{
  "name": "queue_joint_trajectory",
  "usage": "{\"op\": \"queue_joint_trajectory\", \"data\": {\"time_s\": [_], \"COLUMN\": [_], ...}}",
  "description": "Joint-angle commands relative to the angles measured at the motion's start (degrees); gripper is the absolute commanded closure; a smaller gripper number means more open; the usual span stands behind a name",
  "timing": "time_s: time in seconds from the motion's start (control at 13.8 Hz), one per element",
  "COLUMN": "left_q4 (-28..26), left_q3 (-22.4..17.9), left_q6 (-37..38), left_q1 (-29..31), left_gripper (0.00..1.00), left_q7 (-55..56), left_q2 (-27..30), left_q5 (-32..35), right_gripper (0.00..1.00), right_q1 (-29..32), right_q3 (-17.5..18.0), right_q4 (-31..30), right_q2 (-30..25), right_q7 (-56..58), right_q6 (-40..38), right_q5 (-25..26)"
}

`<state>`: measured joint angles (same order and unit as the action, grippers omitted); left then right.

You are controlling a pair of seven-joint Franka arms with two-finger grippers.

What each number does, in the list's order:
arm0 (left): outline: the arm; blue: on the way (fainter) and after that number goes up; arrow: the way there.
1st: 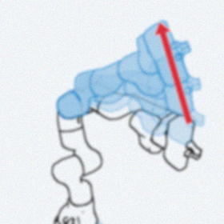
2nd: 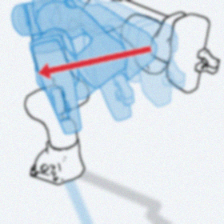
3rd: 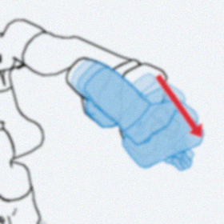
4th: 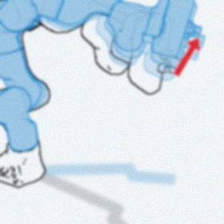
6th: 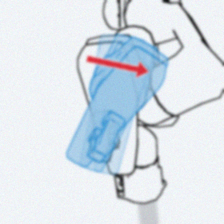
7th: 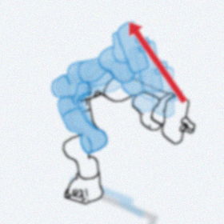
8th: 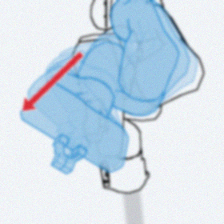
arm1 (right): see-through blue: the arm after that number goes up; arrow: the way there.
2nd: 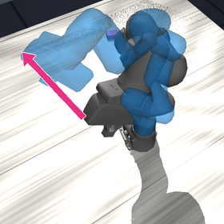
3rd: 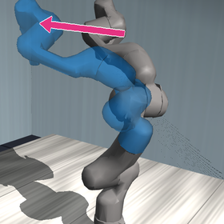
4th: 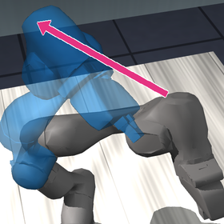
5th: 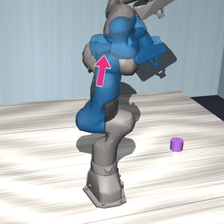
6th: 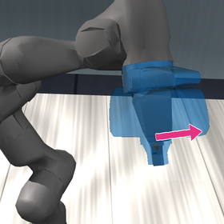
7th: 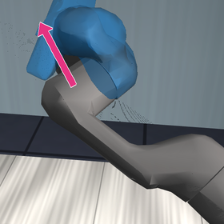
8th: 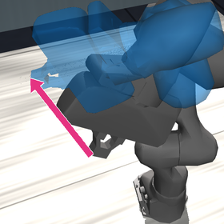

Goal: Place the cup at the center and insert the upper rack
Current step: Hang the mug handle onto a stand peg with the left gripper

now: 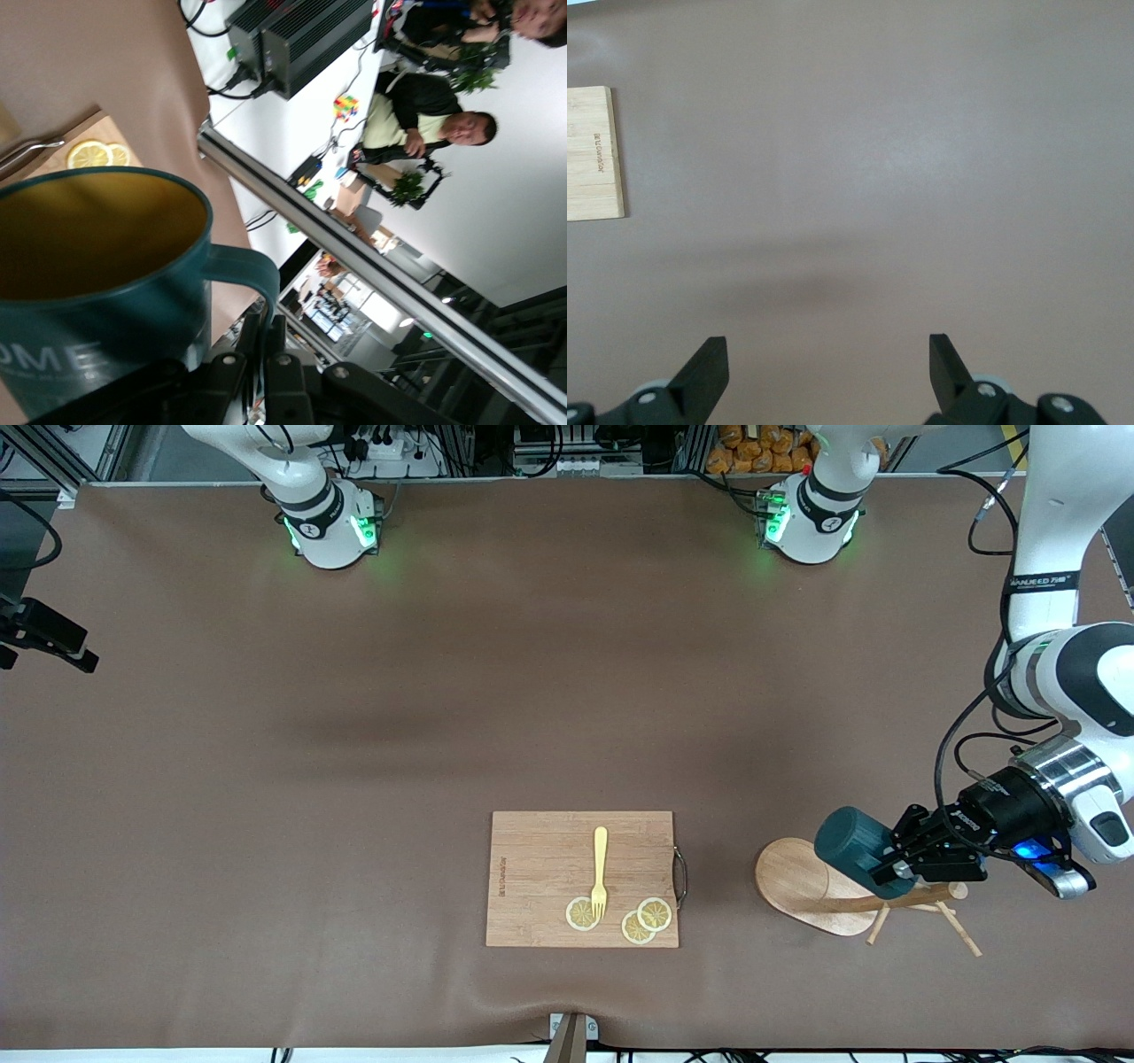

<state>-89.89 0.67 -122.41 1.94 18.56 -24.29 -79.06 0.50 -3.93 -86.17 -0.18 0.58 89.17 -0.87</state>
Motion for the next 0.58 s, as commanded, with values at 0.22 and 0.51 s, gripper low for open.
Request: {"op": "queue_joint_trajectory", "data": {"time_s": [0.22,0.51], "left_q4": [-1.43,-1.34], "left_q3": [0.74,0.65], "left_q6": [-2.75,-3.72], "left_q1": [0.70,1.14], "left_gripper": [1.00,1.00], "left_q7": [-6.60,-7.75], "left_q2": [-0.93,-1.63], "left_q5": [-4.25,-5.40], "right_gripper": [0.00,0.00], "right_q1": [0.29,0.20], "right_q3": [0.15,0.15], "right_q4": [-0.75,-0.66], "right_q2": [-0.87,-0.78], "right_q7": [-0.23,-0.23], "right_q6": [-0.23,-0.67], "right_q5": [0.08,0.08]}}
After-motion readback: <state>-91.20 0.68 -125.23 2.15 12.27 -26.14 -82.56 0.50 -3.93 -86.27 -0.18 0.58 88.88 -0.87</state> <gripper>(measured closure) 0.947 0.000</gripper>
